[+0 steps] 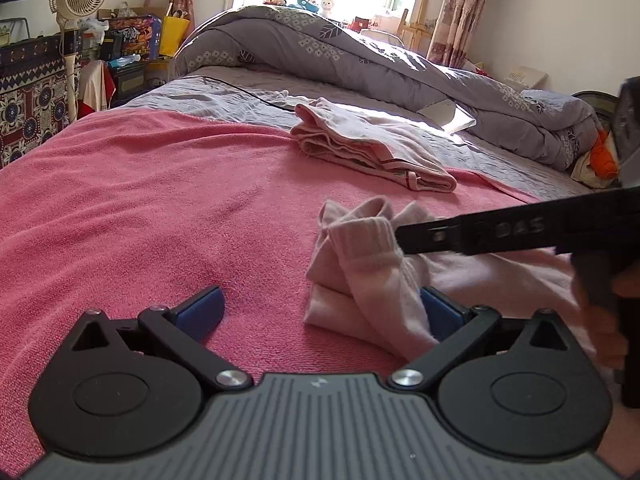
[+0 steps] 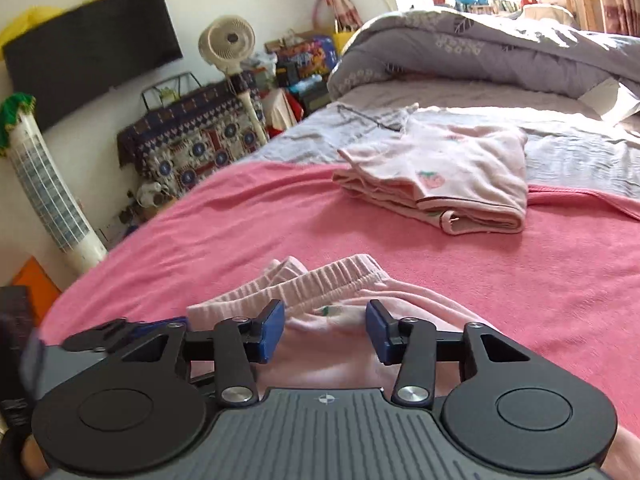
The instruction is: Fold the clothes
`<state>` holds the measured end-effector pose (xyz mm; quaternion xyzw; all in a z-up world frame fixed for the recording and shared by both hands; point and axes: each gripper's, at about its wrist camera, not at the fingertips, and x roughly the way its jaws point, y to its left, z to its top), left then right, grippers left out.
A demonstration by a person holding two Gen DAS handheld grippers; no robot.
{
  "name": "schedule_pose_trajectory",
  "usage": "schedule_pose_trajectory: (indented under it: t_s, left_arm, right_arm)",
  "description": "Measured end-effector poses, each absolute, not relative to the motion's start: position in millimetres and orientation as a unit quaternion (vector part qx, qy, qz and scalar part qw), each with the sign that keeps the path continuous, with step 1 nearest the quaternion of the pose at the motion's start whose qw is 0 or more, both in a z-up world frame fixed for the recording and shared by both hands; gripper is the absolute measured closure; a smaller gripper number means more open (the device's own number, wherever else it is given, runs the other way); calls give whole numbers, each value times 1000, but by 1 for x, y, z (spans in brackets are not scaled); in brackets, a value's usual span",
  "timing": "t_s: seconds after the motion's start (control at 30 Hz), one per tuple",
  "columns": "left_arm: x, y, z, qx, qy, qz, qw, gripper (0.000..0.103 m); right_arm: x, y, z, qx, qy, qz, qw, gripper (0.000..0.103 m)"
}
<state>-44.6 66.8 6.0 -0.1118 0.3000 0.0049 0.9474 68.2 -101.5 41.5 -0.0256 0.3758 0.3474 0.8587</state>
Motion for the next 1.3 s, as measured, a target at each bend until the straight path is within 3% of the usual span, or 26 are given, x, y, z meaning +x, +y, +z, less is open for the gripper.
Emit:
schedule_pose_trajectory:
  t_s: [0.1,0.27,0.37,0.5,0.67,0.73,0.77,0.8,0.83,0.87,0.9,1.13,1.3]
  left_arm:
    - [-45,70,5,-120,297,4,947,0]
    - [-46,75,4,-133,292,2,947,0]
    - [-47,78,4,-142,289,0,947,0]
    - [-47,78,4,-144,289,1,946,0]
    - [-46,76,5,-140,293,2,946,0]
    - [-46,76,6,-143,292,0,946,0]
    - [-47,77,7,-147,291,-1,945,0]
    - [-49,79,8,-154,289,0,945,0]
    - [-52,80,10,-164,288,10,943,0]
    - [-56,80,13,-171,289,27,941,0]
    - [-60,76,17,-171,291,46,940,0]
    - [-84,-32,50,-70,248,-38,965,0]
    - [-73,-97,31,2,281,-89,955,0]
  right_arm:
    - [78,-78,19,-45,339,345,874,59]
    - [79,-105,28,30,353,348,868,59]
    - [59,-142,45,52,330,345,877,57]
    - [20,-217,56,101,286,333,893,47]
    - [-7,-298,35,82,288,266,916,42]
    - [2,-329,15,57,320,166,931,49]
    - [3,-344,10,80,321,147,932,64]
    - [1,-357,12,102,311,138,935,70]
    - [-2,-365,16,113,297,126,940,67]
    - [-6,-373,20,123,283,114,944,55]
    - [-9,-381,24,134,268,103,948,52]
    - [-46,-401,34,64,202,90,973,54]
    - [-79,-389,3,23,242,118,963,55]
